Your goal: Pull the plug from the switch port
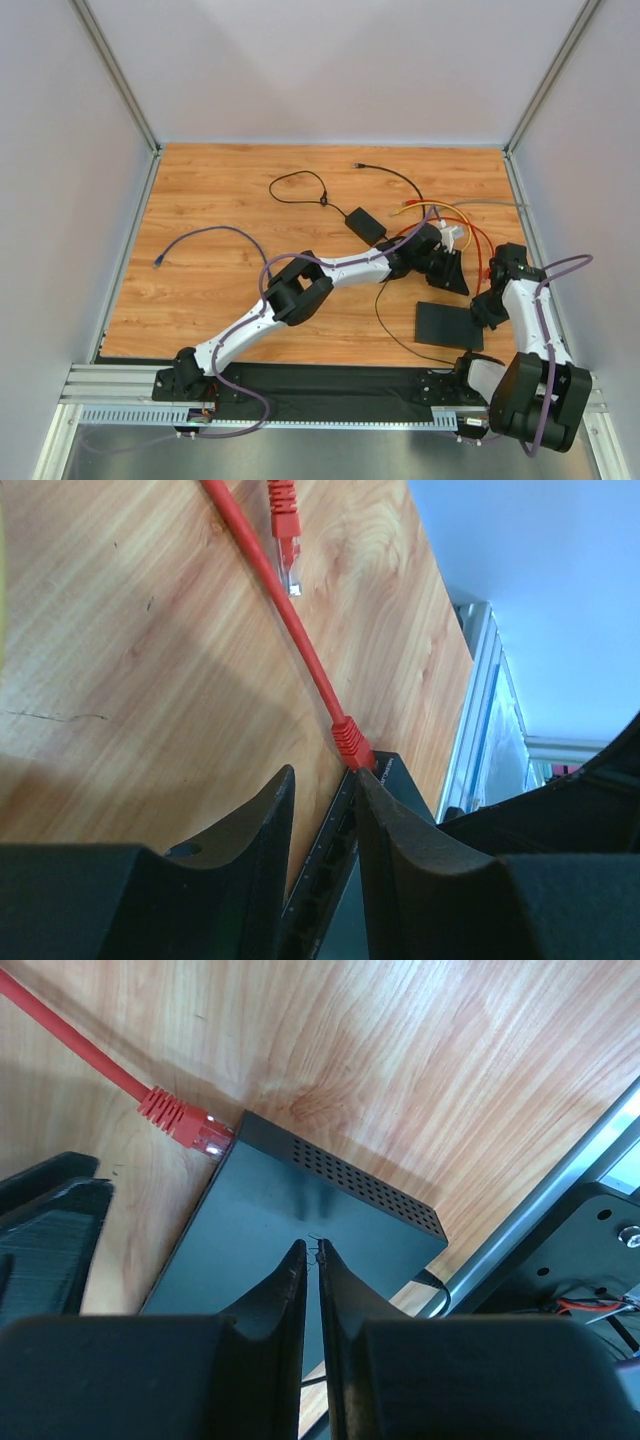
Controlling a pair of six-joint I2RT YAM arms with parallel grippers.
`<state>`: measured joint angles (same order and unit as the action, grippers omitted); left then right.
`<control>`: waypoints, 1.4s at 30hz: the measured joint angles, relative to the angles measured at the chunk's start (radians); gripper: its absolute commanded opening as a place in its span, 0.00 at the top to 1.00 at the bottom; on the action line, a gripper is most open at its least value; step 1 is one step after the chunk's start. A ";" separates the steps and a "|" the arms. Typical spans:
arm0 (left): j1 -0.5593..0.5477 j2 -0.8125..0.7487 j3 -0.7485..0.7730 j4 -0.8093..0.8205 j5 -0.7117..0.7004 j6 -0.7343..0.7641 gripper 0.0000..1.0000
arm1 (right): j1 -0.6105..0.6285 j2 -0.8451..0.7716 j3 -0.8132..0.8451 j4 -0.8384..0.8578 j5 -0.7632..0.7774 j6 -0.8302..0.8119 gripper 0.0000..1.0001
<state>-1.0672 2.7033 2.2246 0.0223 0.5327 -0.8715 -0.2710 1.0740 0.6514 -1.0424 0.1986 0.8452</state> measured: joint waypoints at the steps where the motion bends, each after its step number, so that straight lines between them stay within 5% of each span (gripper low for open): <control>1: -0.002 0.003 0.000 0.000 -0.003 -0.006 0.62 | -0.002 0.000 0.000 0.000 0.000 0.000 0.90; 21: -0.010 0.081 0.092 0.048 0.062 -0.084 0.66 | -0.021 0.031 0.000 0.019 0.004 -0.017 0.90; 33: 0.000 0.046 0.079 -0.037 0.034 0.032 0.62 | -0.035 0.023 0.100 0.048 0.016 -0.087 0.68; 40: 0.014 -0.090 -0.035 -0.020 0.069 0.064 0.63 | -0.119 0.018 0.266 0.121 -0.036 -0.261 0.61; 42: 0.018 -0.130 -0.074 -0.002 0.083 0.070 0.63 | -0.167 0.020 0.303 0.162 -0.088 -0.322 0.52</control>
<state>-1.0496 2.5732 2.1502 0.0208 0.6155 -0.8017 -0.4385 1.0943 0.9546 -0.8806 0.1104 0.5232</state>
